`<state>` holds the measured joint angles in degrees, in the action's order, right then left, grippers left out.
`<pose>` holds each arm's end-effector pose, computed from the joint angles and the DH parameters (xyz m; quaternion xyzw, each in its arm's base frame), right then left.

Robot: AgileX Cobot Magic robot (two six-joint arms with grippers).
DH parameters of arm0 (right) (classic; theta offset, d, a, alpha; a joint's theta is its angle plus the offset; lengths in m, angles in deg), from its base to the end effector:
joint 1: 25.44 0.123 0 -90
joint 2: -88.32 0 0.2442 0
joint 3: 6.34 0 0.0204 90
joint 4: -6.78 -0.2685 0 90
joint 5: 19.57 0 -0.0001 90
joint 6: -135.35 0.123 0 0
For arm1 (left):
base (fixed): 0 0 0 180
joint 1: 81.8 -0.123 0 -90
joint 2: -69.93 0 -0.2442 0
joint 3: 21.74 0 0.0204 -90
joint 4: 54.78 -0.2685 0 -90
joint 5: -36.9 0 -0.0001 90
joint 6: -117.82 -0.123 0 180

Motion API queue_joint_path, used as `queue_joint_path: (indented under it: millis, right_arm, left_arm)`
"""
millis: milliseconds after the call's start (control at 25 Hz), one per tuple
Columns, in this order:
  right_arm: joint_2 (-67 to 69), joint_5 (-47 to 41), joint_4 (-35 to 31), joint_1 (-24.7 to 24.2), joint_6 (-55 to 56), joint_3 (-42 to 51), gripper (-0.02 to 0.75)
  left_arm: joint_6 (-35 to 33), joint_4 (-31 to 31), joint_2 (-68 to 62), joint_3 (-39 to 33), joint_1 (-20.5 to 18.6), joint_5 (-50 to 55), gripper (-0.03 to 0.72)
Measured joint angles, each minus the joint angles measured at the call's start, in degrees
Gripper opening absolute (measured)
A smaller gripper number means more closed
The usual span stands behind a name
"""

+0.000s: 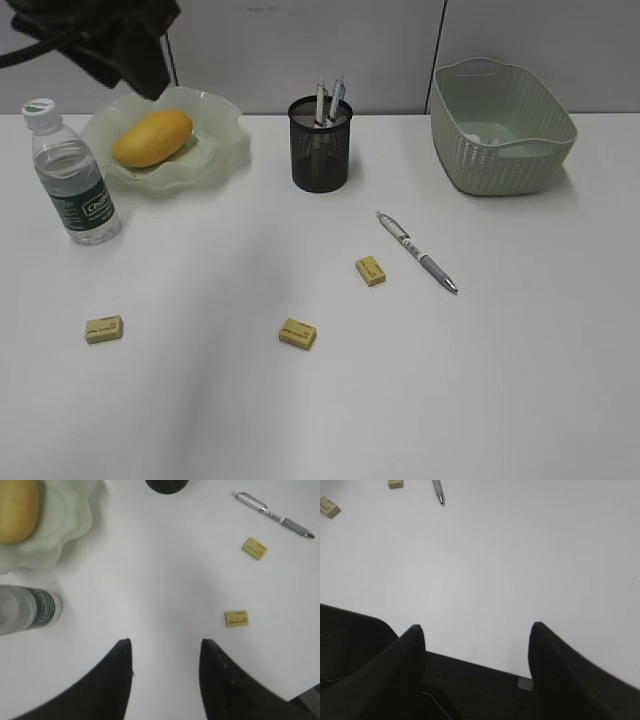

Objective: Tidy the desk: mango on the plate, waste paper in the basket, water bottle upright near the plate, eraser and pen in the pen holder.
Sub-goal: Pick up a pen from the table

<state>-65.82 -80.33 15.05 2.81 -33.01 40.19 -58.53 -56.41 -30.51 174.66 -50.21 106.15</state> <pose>0.1124 0.0429 0.2471 -0.1394 0.9045 0.0678 0.3972 0.3121 -0.1881 0.3015 0.2366 0.9436 -0.0565 0.2244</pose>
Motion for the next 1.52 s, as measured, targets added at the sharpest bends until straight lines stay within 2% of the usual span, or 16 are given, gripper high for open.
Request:
queue_joint_path:
  millis: [120,520,680,1000,1200,1520]
  right_arm:
    - [0.00,0.00,0.00,0.00,0.00,0.00,0.512]
    - [0.00,0.00,0.00,0.00,0.00,0.00,0.512]
    - [0.00,0.00,0.00,0.00,0.00,0.00,0.512]
    - [0.00,0.05,0.01,0.00,0.00,0.00,0.512]
    - [0.00,0.05,0.01,0.00,0.00,0.00,0.512]
    - [0.00,0.14,0.07,0.00,0.00,0.00,0.512]
  left_arm:
    - [-0.26,-1.26,4.82,-6.74,0.00,-0.04,0.336]
    - [-0.53,-2.10,30.51,-41.90,0.00,-13.76,0.334]
    - [-0.35,-2.05,41.46,-50.63,-0.45,-14.19,0.343]
    - [-0.05,-2.16,63.99,-56.63,-0.51,-12.19,0.463]
    - [0.86,-4.09,71.16,-59.23,-0.51,-9.03,0.474]
    - [1.48,-4.41,71.89,-62.02,-0.51,-8.12,0.475]
